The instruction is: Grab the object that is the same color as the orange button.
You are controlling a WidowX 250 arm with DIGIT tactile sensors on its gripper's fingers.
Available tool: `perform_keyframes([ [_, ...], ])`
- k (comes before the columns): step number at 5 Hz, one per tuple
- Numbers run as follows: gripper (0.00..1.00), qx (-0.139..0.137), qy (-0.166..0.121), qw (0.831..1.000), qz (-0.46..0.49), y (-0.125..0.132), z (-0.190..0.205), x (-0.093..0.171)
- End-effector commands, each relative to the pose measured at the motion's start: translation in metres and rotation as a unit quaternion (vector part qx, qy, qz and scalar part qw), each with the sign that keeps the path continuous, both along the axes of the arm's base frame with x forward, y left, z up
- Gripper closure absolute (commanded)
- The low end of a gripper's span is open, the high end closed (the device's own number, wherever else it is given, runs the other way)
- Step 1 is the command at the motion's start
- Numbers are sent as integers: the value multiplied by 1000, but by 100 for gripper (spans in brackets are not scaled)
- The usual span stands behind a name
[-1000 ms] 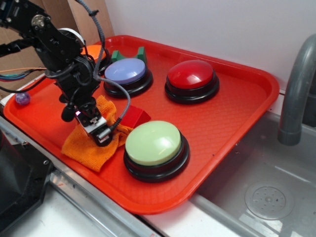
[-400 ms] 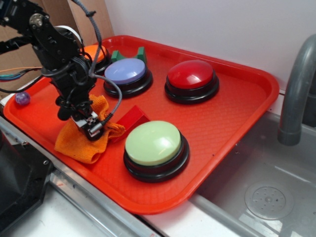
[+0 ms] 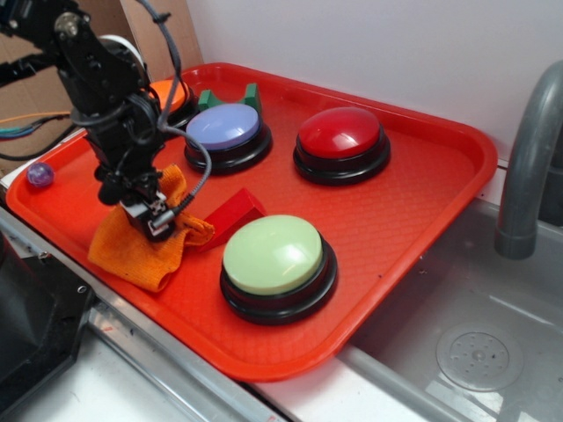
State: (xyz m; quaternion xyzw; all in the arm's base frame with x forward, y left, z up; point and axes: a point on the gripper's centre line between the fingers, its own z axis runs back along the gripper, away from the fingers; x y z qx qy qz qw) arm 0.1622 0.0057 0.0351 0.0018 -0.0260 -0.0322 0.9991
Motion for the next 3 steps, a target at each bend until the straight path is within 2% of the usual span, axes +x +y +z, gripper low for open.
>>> perform_keyframes([
  [1,100,17,19,999,40,19,96,18],
  [2,100,14,2,997,77,35,145,10],
  [3,100,24,-14,995,91,38,165,4],
])
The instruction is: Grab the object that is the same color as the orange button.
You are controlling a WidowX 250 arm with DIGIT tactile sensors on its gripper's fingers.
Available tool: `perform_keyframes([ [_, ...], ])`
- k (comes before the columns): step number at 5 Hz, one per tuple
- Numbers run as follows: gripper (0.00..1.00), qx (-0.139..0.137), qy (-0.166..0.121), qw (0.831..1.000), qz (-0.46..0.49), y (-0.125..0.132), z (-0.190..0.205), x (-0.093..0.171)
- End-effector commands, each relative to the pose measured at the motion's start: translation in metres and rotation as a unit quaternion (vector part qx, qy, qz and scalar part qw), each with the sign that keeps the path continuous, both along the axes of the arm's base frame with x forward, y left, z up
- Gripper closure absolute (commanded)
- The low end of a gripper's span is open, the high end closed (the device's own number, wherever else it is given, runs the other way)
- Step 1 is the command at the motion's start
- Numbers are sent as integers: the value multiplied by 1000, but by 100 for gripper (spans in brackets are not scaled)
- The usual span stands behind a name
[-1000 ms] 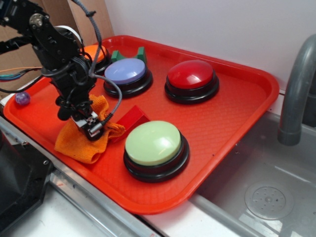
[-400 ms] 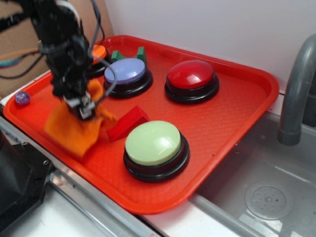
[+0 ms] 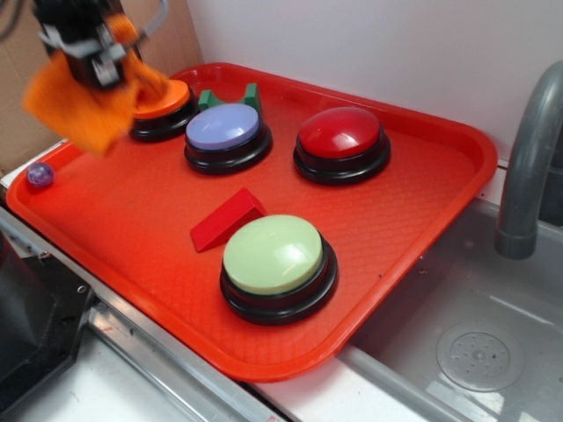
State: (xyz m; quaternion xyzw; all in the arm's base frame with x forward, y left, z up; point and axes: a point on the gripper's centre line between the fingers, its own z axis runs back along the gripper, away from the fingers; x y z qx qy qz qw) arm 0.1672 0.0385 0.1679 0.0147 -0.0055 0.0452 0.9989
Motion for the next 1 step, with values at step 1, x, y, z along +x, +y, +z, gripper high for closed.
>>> perform_keyframes([
  [1,100,52,25,997,-49,0,31,1],
])
